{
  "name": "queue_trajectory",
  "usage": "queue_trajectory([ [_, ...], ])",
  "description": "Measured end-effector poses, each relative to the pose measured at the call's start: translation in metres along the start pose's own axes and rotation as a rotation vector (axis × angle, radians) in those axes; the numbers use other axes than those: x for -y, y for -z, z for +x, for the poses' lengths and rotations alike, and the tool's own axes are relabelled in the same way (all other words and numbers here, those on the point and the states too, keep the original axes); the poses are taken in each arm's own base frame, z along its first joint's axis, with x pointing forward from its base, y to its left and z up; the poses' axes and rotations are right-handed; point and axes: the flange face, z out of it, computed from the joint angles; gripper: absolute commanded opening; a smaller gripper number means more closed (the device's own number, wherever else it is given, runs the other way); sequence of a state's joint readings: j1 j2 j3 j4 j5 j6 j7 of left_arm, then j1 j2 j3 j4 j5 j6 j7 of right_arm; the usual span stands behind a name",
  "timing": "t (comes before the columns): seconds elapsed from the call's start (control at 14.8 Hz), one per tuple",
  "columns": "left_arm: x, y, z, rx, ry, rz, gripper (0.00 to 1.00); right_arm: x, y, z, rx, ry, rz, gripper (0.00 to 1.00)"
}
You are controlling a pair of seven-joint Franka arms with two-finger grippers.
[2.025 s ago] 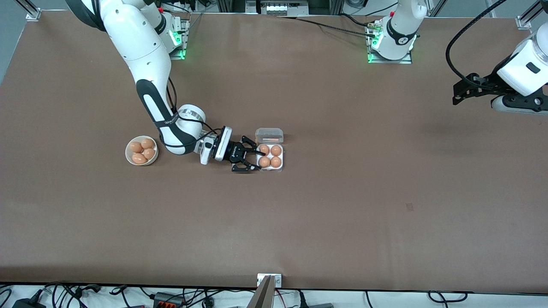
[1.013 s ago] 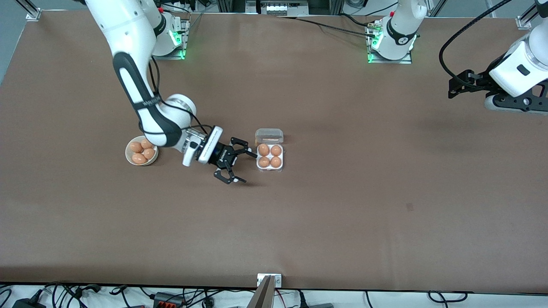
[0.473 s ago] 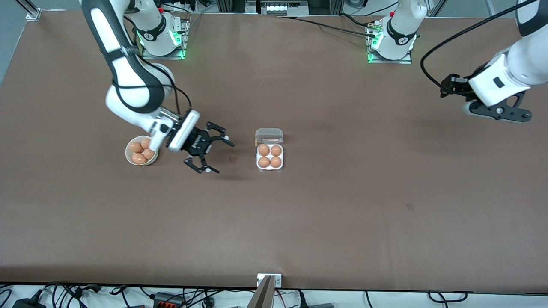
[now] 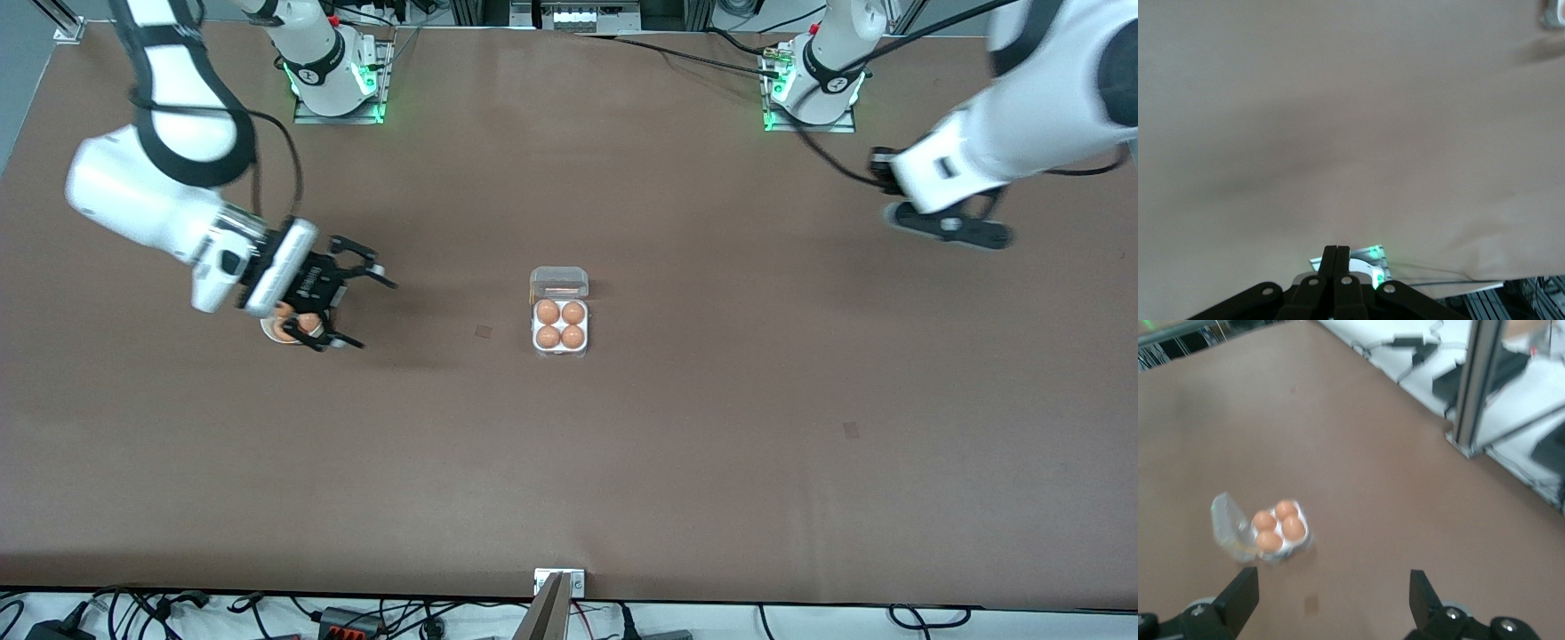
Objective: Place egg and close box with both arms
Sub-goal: 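Withdraw the right gripper while the left gripper reaches the carton lid, then fold the clear carton lid shut over the eggs with the left gripper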
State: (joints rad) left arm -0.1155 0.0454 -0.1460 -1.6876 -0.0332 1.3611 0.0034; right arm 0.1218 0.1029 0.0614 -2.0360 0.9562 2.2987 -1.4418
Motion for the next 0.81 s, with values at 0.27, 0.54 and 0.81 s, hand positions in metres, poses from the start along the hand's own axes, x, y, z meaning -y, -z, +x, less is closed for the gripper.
queue_trajectory([
  [0.27, -0.100, -0.048, 0.031, 0.001, -0.038, -0.052, 0.01, 0.009, 0.072, 0.016, 0.206, -0.212, -0.084, 1.00],
  [0.54, -0.178, -0.080, 0.058, -0.078, 0.059, -0.119, 0.01, 0.022, 0.121, 0.033, 0.409, -0.514, -0.288, 1.00],
  [0.81, -0.234, -0.110, 0.076, -0.121, 0.118, -0.170, 0.01, 0.022, 0.153, 0.036, 0.536, -0.872, -0.500, 1.00],
])
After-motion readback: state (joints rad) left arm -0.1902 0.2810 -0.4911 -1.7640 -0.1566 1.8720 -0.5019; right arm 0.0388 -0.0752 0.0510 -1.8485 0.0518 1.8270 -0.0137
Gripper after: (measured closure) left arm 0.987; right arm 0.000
